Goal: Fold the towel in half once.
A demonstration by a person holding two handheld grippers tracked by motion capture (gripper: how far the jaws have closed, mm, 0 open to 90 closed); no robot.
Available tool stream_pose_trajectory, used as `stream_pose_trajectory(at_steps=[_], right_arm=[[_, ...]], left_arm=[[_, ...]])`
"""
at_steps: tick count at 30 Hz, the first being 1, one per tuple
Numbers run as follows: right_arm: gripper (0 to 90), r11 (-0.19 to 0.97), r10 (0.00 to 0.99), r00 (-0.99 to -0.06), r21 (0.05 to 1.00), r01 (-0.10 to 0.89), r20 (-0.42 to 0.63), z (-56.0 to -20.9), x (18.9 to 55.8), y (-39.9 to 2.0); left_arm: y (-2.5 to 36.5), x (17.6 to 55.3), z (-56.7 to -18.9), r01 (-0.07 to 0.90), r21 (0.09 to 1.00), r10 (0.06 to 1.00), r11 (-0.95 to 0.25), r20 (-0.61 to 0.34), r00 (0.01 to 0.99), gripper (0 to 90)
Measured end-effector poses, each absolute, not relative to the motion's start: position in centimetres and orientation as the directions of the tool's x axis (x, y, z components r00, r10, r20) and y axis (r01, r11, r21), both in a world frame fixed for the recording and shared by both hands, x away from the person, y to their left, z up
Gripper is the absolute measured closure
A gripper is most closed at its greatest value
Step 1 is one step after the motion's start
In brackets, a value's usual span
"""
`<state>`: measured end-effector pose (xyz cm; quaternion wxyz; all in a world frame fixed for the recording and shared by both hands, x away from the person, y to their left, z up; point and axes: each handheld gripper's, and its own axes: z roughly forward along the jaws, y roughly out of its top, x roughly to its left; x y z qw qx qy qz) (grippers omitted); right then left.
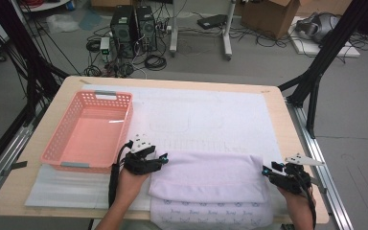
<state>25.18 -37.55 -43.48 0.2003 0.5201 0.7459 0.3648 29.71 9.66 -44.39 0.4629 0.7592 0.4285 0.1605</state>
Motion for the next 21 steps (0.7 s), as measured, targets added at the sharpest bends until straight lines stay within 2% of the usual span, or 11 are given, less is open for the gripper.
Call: stream_pose_trajectory(at_steps=[5,10,16,18,19,21], right_arm=[[50.3,0.198,0.912,-0.397,0.741,0.641,0.1,-43.8,25.3,-37.0],[54.5,0.265,0.898,-0.435,0.711,0.652,0.064,-44.3,25.7,-36.0],[78.8,0.289,0.877,-0.475,0.707,0.645,0.075,-44.2,25.5,-35.7],[82.6,0.293,0.871,-0.484,0.703,0.648,0.083,-44.2,25.6,-35.6],[83.7,0.297,0.868,-0.49,0.703,0.646,0.083,-44.2,25.6,-35.6],[85.1,0.301,0.86,-0.503,0.705,0.643,0.092,-44.2,25.7,-35.7]], left_arm=[[9.9,29.6,-45.1,0.54,0.816,0.793,-0.206,-0.183,0.58,41.2],[9.6,29.4,-45.3,0.565,0.793,0.774,-0.227,-0.205,0.599,41.3],[9.4,29.2,-45.3,0.565,0.79,0.767,-0.237,-0.204,0.608,40.8],[9.1,29.0,-45.2,0.557,0.789,0.77,-0.259,-0.179,0.612,47.2],[9.1,29.0,-45.2,0.555,0.788,0.768,-0.266,-0.175,0.616,57.8],[9.1,29.1,-45.2,0.566,0.781,0.761,-0.264,-0.192,0.62,71.4]])
